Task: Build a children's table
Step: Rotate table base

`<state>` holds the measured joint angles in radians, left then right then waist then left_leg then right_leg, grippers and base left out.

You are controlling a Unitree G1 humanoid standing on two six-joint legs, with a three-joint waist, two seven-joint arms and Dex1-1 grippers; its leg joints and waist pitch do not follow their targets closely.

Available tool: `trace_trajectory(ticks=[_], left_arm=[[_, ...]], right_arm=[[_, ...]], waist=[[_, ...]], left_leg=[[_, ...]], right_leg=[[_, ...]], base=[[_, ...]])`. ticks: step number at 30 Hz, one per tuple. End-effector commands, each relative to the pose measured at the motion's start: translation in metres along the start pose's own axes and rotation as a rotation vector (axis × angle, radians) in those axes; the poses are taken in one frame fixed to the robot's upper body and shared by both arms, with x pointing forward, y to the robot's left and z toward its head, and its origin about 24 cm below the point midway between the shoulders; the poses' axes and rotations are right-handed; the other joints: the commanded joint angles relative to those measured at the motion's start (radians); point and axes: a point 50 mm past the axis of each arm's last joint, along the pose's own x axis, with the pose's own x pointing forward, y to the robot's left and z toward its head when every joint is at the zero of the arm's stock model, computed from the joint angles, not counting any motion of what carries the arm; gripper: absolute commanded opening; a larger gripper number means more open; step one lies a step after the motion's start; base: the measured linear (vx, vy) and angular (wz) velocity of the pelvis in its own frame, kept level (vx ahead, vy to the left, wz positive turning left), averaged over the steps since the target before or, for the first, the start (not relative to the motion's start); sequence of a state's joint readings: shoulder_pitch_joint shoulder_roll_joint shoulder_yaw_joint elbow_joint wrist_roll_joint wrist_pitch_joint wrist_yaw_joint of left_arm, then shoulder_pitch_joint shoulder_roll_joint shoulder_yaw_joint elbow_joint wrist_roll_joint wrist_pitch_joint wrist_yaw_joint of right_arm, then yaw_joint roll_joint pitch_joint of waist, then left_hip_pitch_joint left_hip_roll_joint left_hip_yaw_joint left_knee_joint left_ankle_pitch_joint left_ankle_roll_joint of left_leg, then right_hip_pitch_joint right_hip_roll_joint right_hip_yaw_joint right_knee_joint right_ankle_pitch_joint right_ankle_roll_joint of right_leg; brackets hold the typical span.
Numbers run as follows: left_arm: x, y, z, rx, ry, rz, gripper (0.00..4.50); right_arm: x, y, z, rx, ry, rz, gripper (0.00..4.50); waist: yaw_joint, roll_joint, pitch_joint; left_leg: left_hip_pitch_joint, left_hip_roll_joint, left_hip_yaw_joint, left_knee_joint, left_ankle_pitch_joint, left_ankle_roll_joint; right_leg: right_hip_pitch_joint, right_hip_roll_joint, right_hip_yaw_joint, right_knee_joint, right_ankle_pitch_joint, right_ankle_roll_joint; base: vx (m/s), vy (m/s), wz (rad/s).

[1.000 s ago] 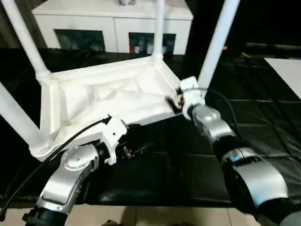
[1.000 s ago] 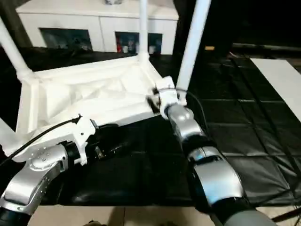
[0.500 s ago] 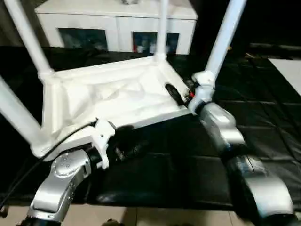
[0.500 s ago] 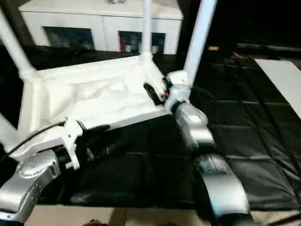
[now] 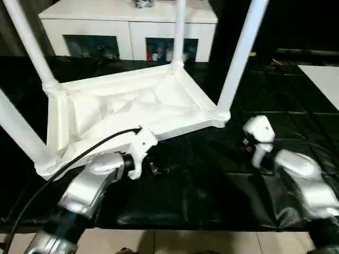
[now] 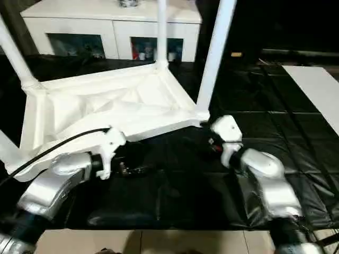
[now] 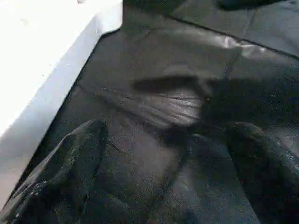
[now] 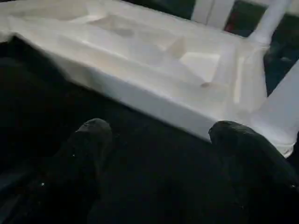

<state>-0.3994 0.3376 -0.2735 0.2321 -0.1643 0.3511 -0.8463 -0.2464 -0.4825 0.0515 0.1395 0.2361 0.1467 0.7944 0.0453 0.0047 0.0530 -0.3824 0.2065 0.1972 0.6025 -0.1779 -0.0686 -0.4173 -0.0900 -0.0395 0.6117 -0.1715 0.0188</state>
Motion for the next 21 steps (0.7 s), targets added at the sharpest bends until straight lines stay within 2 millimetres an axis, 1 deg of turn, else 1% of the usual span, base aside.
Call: trace_trajectory(ticks=[1,2,3,4,5,6,7,8,9,11,12,13,14,15,16,18,20,21], left_arm=[[0.006,0.015,0.007,0.032,0.024,0.064,4.49],[0.007,0.018,0.007,0.037,0.031,0.080,4.49],[0.008,0.020,0.008,0.041,0.037,0.091,4.49],[0.015,0.030,0.008,0.039,0.073,0.145,4.49],[0.015,0.030,0.008,0.039,0.073,0.145,4.49],[0.019,0.036,0.009,0.034,0.092,0.183,4.49],[0.023,0.042,0.008,0.008,0.124,0.230,4.49],[0.026,0.044,0.008,0.010,0.137,0.252,4.49],[0.028,0.047,0.008,0.003,0.153,0.281,4.49],[0.032,0.051,0.007,-0.013,0.171,0.333,4.49],[0.033,0.053,0.007,-0.013,0.172,0.354,4.49],[0.035,0.055,0.008,-0.011,0.176,0.383,4.49],[0.037,0.056,0.008,-0.006,0.173,0.393,4.49],[0.038,0.058,0.010,0.002,0.163,0.422,4.49],[0.039,0.059,0.011,0.007,0.157,0.441,4.49],[0.040,0.065,0.020,0.057,0.111,0.529,4.49],[0.041,0.069,0.027,0.091,0.071,0.582,4.49],[0.043,0.068,0.035,0.097,0.004,0.591,4.49]], right_arm=[[-0.003,0.004,0.009,-0.021,0.002,0.050,3.81],[-0.004,0.005,0.010,-0.022,0.008,0.050,3.81],[-0.005,0.005,0.010,-0.023,0.013,0.051,3.81],[-0.007,0.006,0.010,-0.025,0.038,0.050,3.81],[-0.007,0.006,0.010,-0.025,0.038,0.050,3.81],[-0.007,0.007,0.010,-0.026,0.053,0.047,3.81],[-0.007,0.008,0.009,-0.034,0.071,0.047,3.81],[-0.007,0.008,0.009,-0.039,0.078,0.042,3.81],[-0.007,0.008,0.009,-0.038,0.082,0.034,3.81],[-0.007,0.007,0.009,-0.035,0.087,0.024,3.81],[-0.007,0.007,0.009,-0.036,0.087,0.021,3.81],[-0.008,0.007,0.010,-0.035,0.088,0.014,3.81],[-0.008,0.006,0.010,-0.037,0.087,0.010,3.81],[-0.008,0.006,0.011,-0.040,0.082,-0.001,3.81],[-0.008,0.005,0.012,-0.041,0.081,-0.009,3.81],[-0.008,0.003,0.015,-0.047,0.066,-0.040,3.81],[-0.008,0.001,0.016,-0.041,0.054,-0.066,3.81],[-0.008,0.001,0.017,-0.036,0.048,-0.068,3.81]], waist=[[0.007,-0.005,-0.064],[0.007,-0.003,-0.065],[0.006,-0.006,-0.065],[0.008,-0.008,-0.065],[0.009,-0.007,-0.066],[0.012,-0.006,-0.069],[0.013,-0.008,-0.066],[0.016,-0.008,-0.066],[0.017,-0.006,-0.068],[0.017,-0.011,-0.066],[0.018,-0.009,-0.068],[0.017,-0.011,-0.067],[0.017,-0.011,-0.067],[0.016,-0.012,-0.068],[0.017,-0.005,-0.066],[0.015,-0.009,-0.068],[0.014,-0.010,-0.069],[0.014,-0.009,-0.070]], left_leg=[[0.017,0.010,-0.011,-0.075,-0.313,0.017],[0.017,0.010,-0.013,-0.075,-0.314,0.018],[0.012,0.010,-0.014,-0.077,-0.304,0.018],[0.015,0.011,-0.013,-0.076,-0.300,0.020],[0.019,0.007,-0.012,-0.072,-0.302,0.022],[0.019,0.009,-0.013,-0.072,-0.291,0.023],[0.012,0.008,-0.013,-0.074,-0.268,0.026],[0.017,0.008,-0.010,-0.071,-0.281,0.025],[0.017,0.009,-0.011,-0.070,-0.280,0.023],[0.009,0.007,-0.014,-0.073,-0.277,0.026],[0.009,0.006,-0.015,-0.072,-0.273,0.026],[0.011,0.005,-0.013,-0.070,-0.279,0.029],[0.012,0.003,-0.013,-0.068,-0.281,0.033],[0.011,0.004,-0.014,-0.069,-0.281,0.034],[0.011,0.004,-0.015,-0.070,-0.282,0.034],[0.012,0.004,-0.015,-0.069,-0.291,0.036],[0.006,0.003,-0.017,-0.070,-0.281,0.040],[0.008,0.004,-0.017,-0.069,-0.282,0.039]], right_leg=[[0.040,-0.026,0.026,-0.095,-0.361,-0.140],[0.041,-0.027,0.024,-0.093,-0.361,-0.143],[0.045,-0.030,0.024,-0.091,-0.355,-0.143],[0.042,-0.029,0.023,-0.092,-0.351,-0.145],[0.040,-0.025,0.023,-0.093,-0.356,-0.139],[0.043,-0.029,0.024,-0.092,-0.338,-0.144],[0.046,-0.029,0.023,-0.090,-0.313,-0.151],[0.041,-0.027,0.023,-0.092,-0.316,-0.158],[0.045,-0.030,0.023,-0.089,-0.309,-0.162],[0.051,-0.032,0.021,-0.090,-0.316,-0.157],[0.053,-0.033,0.020,-0.090,-0.320,-0.155],[0.050,-0.032,0.019,-0.094,-0.333,-0.150],[0.049,-0.031,0.019,-0.098,-0.345,-0.146],[0.050,-0.032,0.019,-0.097,-0.347,-0.145],[0.049,-0.033,0.018,-0.099,-0.357,-0.143],[0.048,-0.029,0.016,-0.102,-0.359,-0.138],[0.052,-0.029,0.014,-0.100,-0.339,-0.134],[0.052,-0.029,0.014,-0.098,-0.336,-0.136]], base=[[0.000,0.000,0.00],[0.000,0.000,0.00],[0.000,0.000,0.00],[0.000,0.000,0.00],[0.000,0.000,0.00],[0.000,0.000,0.00],[0.000,0.000,0.00],[0.000,0.000,0.00],[0.000,0.000,0.00],[0.000,0.000,0.00],[0.000,0.000,0.00],[0.000,0.000,0.00],[0.000,0.000,0.00],[0.000,0.000,0.00],[0.000,0.000,0.00],[0.000,0.000,0.00],[0.000,0.000,0.00],[0.000,0.000,0.00]])
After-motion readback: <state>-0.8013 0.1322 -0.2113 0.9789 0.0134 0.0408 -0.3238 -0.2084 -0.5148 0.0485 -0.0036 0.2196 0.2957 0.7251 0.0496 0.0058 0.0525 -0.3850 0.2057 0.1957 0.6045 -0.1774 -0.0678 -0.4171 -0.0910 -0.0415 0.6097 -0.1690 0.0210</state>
